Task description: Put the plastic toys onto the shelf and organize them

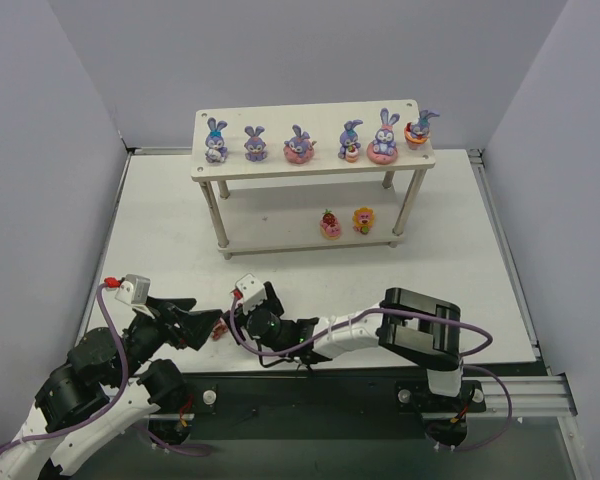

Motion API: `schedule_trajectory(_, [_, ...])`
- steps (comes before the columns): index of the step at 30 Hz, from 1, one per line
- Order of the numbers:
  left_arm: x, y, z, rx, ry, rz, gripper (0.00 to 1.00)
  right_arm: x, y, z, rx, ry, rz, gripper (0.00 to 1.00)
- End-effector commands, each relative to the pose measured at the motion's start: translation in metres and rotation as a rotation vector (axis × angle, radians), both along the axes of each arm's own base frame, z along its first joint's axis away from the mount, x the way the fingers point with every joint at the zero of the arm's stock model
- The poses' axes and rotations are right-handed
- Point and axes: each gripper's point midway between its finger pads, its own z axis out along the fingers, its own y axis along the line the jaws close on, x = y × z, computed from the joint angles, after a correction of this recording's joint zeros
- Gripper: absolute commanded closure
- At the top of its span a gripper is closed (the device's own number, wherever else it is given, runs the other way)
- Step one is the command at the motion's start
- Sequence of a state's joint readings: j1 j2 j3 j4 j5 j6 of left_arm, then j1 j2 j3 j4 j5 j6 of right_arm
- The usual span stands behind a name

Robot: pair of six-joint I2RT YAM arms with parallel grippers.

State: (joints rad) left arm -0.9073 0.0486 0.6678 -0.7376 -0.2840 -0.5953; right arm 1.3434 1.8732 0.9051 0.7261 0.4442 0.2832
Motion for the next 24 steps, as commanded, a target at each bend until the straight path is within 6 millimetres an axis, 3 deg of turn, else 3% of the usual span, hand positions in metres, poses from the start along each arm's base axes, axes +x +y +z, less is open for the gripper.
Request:
schedule_trajectory(1, [0.000, 0.001, 0.014, -0.048, -0.035, 0.002, 0.03, 0.013, 0.023, 0.027, 0.095, -0.053, -0.054, 0.26])
schedule_trajectory(13, [0.000, 0.001, 0.015, -0.048, -0.036, 0.002, 0.03, 0.021, 0.028, 0.008, 0.069, -0.010, -0.073, 0.44])
schedule_trajectory(24, [0.000, 0.001, 0.014, -0.048, -0.033, 0.006, 0.03, 0.022, 0.028, -0.004, 0.056, 0.021, -0.085, 0.50])
